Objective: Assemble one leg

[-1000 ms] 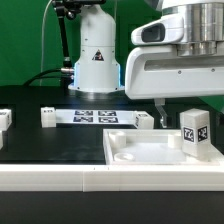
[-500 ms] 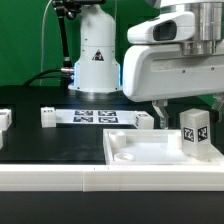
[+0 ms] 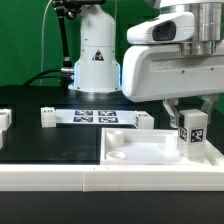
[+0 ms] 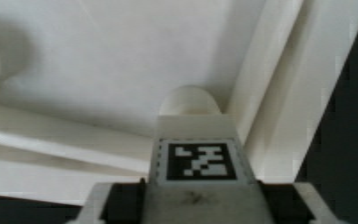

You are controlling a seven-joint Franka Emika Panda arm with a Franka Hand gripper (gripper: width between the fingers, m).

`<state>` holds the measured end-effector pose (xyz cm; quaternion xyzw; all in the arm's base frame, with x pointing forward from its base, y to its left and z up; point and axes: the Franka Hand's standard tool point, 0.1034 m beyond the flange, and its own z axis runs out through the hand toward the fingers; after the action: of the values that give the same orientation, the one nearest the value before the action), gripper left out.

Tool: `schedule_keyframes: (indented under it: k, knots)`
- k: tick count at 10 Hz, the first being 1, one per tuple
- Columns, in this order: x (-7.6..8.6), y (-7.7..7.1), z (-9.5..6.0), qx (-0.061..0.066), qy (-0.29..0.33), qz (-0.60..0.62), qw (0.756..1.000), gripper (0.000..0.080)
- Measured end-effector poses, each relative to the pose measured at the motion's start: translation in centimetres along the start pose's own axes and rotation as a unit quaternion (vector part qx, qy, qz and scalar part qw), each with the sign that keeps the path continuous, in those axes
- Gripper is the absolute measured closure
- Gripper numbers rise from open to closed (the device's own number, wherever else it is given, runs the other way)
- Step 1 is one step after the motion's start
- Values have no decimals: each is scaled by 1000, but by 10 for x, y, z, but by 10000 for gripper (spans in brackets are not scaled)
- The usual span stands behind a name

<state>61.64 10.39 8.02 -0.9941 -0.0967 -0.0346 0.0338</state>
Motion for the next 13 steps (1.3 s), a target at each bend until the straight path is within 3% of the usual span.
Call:
schedule_keyframes:
  k: [2, 4, 7, 12, 13]
  knots:
    - [0, 0, 0, 1, 0, 22, 1000, 509]
    - [0, -4, 1, 2, 1, 121, 993, 509]
    - [2, -13, 2, 9, 10, 302, 953, 509]
    - [2, -25, 6, 14, -2, 569, 823, 508]
    - [2, -25, 6, 18, -3, 585, 811, 508]
